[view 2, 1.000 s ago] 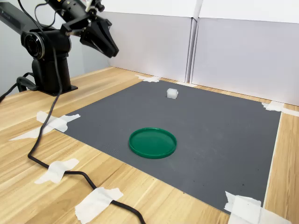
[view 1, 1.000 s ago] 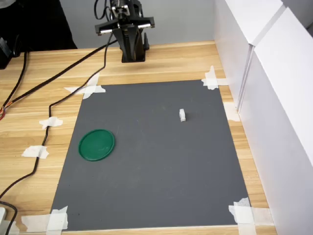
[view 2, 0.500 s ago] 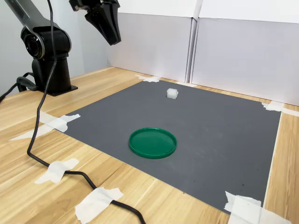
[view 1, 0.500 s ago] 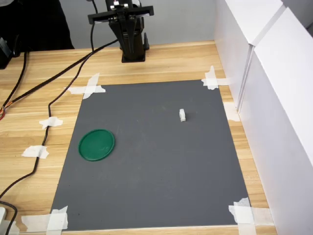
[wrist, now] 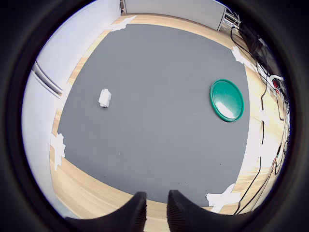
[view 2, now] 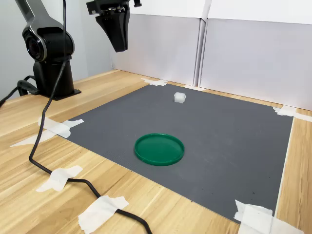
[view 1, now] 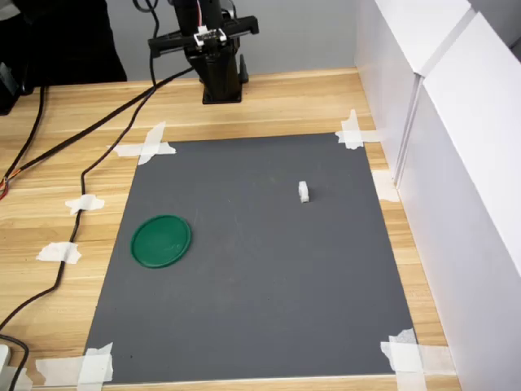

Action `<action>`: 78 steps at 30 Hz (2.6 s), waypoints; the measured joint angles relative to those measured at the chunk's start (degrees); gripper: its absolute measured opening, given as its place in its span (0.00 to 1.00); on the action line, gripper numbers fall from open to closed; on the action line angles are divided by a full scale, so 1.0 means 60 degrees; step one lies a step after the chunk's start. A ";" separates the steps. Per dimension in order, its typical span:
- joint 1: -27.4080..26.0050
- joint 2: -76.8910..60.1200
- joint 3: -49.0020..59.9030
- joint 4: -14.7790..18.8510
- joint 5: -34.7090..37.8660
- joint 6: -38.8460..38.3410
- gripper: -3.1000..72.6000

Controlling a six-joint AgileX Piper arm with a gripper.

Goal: Grasp a white terminal and put it on the green lid.

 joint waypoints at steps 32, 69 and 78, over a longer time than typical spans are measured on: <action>0.2920 0.4223 -0.2356 0.0264 -0.1162 0.2559 0.86; 0.2920 0.6113 -0.2402 -0.0304 -0.1194 0.2705 0.86; 0.2920 0.6121 -0.2664 -0.0078 -0.1268 0.3014 0.86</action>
